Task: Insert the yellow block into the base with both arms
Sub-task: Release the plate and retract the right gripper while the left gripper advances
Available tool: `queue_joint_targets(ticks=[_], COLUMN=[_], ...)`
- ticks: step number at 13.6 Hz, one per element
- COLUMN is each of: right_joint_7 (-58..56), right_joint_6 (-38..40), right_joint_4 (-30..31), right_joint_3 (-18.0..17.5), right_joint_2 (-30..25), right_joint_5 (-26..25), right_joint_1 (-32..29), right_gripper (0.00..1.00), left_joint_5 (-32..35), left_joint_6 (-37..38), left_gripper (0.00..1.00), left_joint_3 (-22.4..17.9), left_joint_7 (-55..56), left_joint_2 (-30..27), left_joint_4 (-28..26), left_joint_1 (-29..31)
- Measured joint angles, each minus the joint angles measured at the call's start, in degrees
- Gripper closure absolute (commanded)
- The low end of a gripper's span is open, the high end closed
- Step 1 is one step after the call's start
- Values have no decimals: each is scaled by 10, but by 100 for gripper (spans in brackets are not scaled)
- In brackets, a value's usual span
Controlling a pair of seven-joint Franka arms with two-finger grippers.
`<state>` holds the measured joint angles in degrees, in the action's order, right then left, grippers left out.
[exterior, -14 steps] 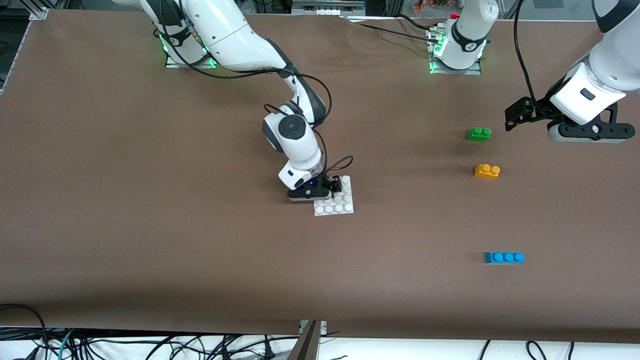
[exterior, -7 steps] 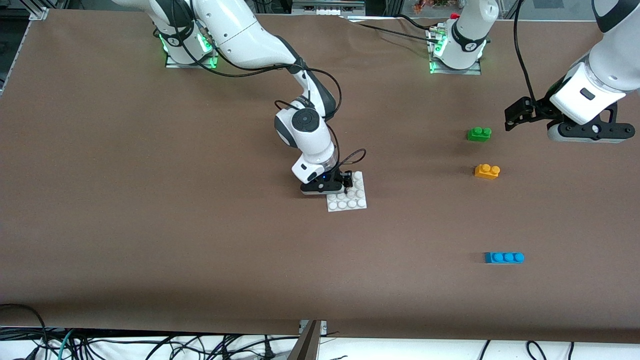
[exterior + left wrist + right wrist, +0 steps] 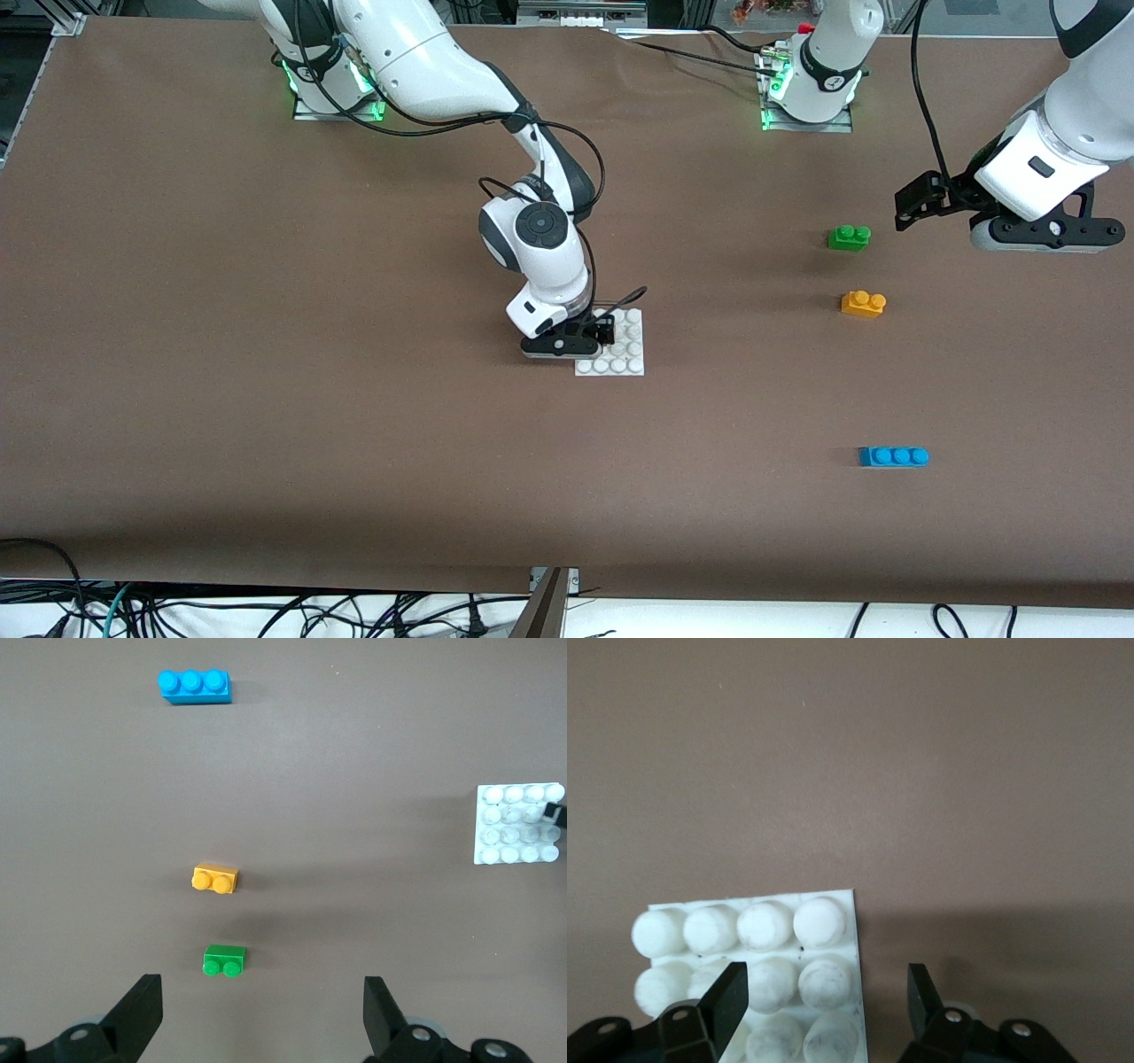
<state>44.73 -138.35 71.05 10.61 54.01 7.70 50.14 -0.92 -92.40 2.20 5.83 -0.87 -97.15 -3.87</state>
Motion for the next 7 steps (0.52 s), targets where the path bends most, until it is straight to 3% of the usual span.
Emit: queue_joint_targets(ticks=[2,7], right_joint_7=[0,-32], right_joint_6=[47,142], right_joint_4=[-30,-34], right_joint_3=[4,15], right_joint_2=[-10,-83], right_joint_5=[9,19], right_joint_1=[-3,-67], right_gripper=[2,1], left_joint_5=[0,0], left_joint_6=[1,4], left_gripper=[0,0], left_joint_3=[0,0], left_joint_7=[0,0], left_joint_2=[0,2], left_joint_4=[0,0], left_joint_1=[0,0])
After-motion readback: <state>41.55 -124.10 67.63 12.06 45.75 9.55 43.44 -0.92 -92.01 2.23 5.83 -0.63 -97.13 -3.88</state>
